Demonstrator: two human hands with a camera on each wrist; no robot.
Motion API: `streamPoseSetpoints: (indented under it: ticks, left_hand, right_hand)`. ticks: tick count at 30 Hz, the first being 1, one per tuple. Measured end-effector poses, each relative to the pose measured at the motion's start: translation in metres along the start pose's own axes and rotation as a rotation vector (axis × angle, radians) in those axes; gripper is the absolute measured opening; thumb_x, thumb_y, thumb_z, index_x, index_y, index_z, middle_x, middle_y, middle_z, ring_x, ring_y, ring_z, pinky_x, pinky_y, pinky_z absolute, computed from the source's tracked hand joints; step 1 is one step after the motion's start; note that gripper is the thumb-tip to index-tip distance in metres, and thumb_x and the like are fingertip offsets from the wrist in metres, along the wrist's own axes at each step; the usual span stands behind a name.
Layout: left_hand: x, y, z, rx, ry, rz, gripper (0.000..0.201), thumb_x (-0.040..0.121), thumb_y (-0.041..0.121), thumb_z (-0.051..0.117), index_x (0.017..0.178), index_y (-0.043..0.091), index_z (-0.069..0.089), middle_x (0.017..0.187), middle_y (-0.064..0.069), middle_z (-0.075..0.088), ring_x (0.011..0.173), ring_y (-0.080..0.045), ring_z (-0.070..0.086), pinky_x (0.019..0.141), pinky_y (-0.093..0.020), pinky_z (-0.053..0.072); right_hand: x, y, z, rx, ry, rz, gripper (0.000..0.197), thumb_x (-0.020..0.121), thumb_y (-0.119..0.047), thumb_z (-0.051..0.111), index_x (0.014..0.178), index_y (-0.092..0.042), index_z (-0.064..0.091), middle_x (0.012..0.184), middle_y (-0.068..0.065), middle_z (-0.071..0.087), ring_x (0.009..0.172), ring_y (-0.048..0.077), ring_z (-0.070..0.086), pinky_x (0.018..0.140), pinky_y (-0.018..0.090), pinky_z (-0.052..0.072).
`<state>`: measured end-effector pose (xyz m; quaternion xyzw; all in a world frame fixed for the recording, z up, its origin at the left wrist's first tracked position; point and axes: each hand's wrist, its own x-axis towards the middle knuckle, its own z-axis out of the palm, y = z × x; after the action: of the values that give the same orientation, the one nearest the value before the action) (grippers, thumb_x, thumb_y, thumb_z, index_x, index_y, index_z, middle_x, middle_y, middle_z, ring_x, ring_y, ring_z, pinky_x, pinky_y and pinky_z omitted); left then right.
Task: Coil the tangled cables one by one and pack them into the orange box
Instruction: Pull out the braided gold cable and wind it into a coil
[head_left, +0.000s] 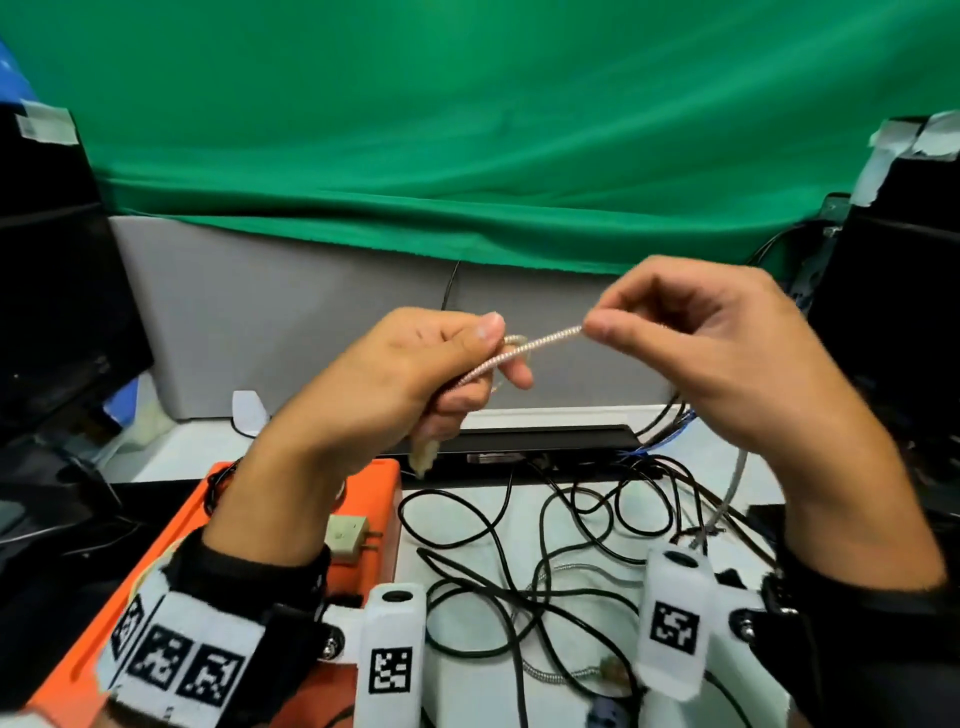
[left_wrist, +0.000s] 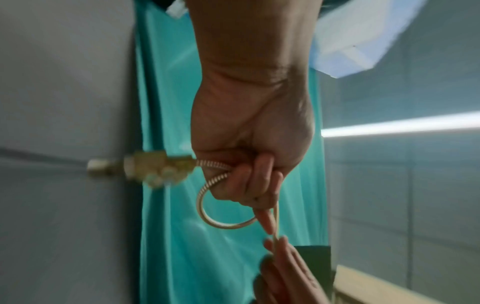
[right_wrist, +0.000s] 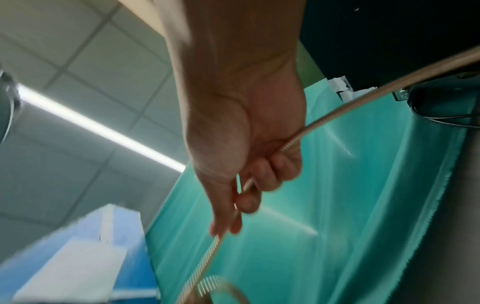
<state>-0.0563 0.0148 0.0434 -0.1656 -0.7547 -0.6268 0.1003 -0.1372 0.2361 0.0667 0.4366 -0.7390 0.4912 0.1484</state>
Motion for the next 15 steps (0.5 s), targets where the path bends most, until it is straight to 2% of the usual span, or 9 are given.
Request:
streamPoseSetpoints:
  ticks: [2,4,6,7,9,10,12,14,15]
  left_hand:
    - [0.001,0.0,0.003,-0.256,-0.057,-0.004,0.038,0.102,0.031,0.044,0.089,0.006,0.069,0.051,0.004,0.035,0.039,-0.009,0.032,0.045,-0.021,0.032]
    - [0.004,-0.002,0.006,-0.453,-0.094,-0.014,0.037,0.103,0.027,0.04,0.089,0.005,0.065,0.05,0.005,0.036,0.039,-0.008,0.036,0.048,-0.023,0.036]
    - [0.007,-0.002,0.007,-0.555,-0.1,-0.029,0.038,0.105,0.027,0.036,0.087,0.007,0.064,0.047,0.007,0.035,0.037,-0.006,0.034,0.047,-0.023,0.032]
    - [0.009,-0.001,0.008,-0.581,-0.073,-0.045,0.041,0.105,0.033,0.036,0.083,0.01,0.063,0.045,0.008,0.033,0.036,-0.005,0.032,0.045,-0.023,0.029]
    - [0.01,0.0,0.009,-0.611,0.005,-0.07,0.05,0.099,0.05,0.037,0.076,0.014,0.061,0.042,0.01,0.028,0.034,-0.004,0.026,0.043,-0.023,0.024]
    - [0.011,0.001,0.009,-0.627,0.024,-0.07,0.051,0.097,0.054,0.037,0.074,0.014,0.06,0.042,0.01,0.027,0.033,-0.004,0.025,0.042,-0.022,0.024]
    - [0.01,0.001,0.011,-0.67,0.01,-0.06,0.045,0.098,0.05,0.04,0.077,0.015,0.058,0.045,0.01,0.03,0.034,-0.003,0.029,0.041,-0.02,0.027]
    - [0.01,0.0,0.012,-0.689,-0.018,-0.066,0.039,0.102,0.042,0.04,0.083,0.013,0.057,0.049,0.009,0.032,0.035,-0.003,0.032,0.041,-0.019,0.03]
    - [0.01,0.0,0.012,-0.673,-0.02,-0.074,0.038,0.103,0.042,0.039,0.085,0.012,0.057,0.051,0.008,0.032,0.036,-0.003,0.031,0.041,-0.019,0.03]
  right_hand:
    - [0.004,-0.002,0.014,-0.026,0.123,-0.037,0.01,0.092,-0.036,0.071,0.089,-0.029,0.077,0.075,-0.008,0.07,0.069,0.013,0.062,0.066,0.034,0.05]
    - [0.007,-0.004,0.031,-0.024,0.148,-0.037,0.013,0.097,-0.034,0.066,0.098,-0.03,0.078,0.082,-0.017,0.073,0.078,-0.001,0.066,0.071,0.02,0.049]
    - [0.009,-0.005,0.042,0.031,0.115,-0.021,0.017,0.1,-0.03,0.063,0.102,-0.026,0.079,0.09,-0.013,0.077,0.084,-0.002,0.069,0.076,0.022,0.053]
    - [0.009,-0.005,0.044,0.081,0.091,-0.012,0.018,0.101,-0.028,0.061,0.102,-0.023,0.079,0.088,-0.008,0.077,0.076,-0.002,0.068,0.069,0.02,0.052]
    - [0.009,-0.007,0.044,0.203,0.032,0.024,0.019,0.101,-0.023,0.06,0.101,-0.016,0.078,0.077,0.002,0.074,0.053,-0.002,0.057,0.054,0.009,0.039]
    - [0.009,-0.007,0.044,0.239,0.017,0.036,0.019,0.101,-0.022,0.06,0.101,-0.014,0.077,0.073,0.004,0.071,0.048,-0.001,0.052,0.05,0.008,0.036]
    - [0.009,-0.007,0.044,0.219,0.033,0.032,0.018,0.101,-0.023,0.06,0.098,-0.016,0.077,0.066,0.002,0.065,0.048,0.001,0.046,0.053,0.012,0.034]
    - [0.009,-0.005,0.046,0.128,0.073,0.018,0.019,0.101,-0.03,0.061,0.091,-0.022,0.076,0.063,0.0,0.062,0.055,0.009,0.049,0.057,0.028,0.041]
    - [0.009,-0.004,0.047,0.081,0.091,0.015,0.019,0.101,-0.032,0.06,0.089,-0.025,0.075,0.063,-0.001,0.061,0.058,0.011,0.052,0.059,0.031,0.043]
